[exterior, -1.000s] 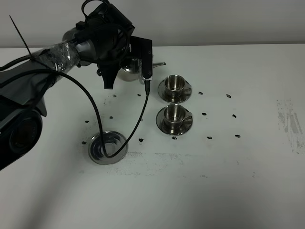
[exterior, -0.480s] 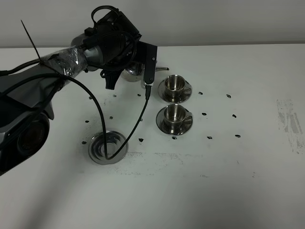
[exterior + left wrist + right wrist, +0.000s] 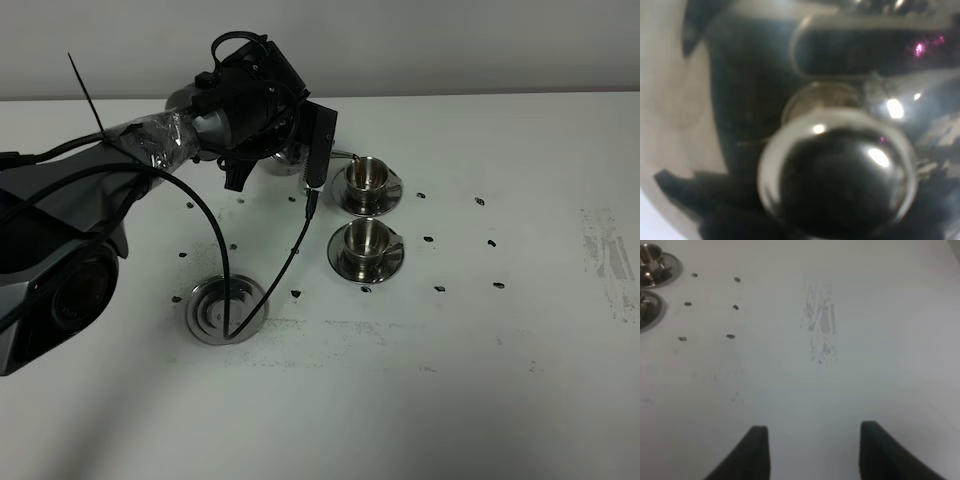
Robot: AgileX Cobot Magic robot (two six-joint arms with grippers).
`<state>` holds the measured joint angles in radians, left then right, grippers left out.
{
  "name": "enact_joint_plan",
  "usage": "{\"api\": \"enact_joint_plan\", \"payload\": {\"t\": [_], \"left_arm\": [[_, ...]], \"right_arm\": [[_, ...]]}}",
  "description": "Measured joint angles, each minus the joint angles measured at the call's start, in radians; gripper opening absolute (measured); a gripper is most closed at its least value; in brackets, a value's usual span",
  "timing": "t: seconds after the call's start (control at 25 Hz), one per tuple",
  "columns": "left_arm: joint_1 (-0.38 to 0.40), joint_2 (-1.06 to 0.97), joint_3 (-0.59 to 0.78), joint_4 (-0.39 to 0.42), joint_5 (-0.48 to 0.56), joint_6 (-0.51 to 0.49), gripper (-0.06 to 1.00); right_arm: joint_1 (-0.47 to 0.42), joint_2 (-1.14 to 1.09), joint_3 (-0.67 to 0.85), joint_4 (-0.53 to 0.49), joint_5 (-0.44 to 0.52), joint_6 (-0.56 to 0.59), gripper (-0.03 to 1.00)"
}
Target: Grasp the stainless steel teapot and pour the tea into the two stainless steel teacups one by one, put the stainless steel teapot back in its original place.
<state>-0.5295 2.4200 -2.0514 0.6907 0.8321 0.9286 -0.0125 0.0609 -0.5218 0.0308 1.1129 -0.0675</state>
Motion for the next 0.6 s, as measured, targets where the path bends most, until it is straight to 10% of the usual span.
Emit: {"api": "enact_joint_plan", "payload": {"t": [0.6], "left_arm": [[-0.011, 0.000, 0.000, 0.064, -0.006, 0.000, 0.17]], "right_arm": [[0.000, 0.000, 0.000, 0.000, 0.000, 0.000, 0.40]]}}
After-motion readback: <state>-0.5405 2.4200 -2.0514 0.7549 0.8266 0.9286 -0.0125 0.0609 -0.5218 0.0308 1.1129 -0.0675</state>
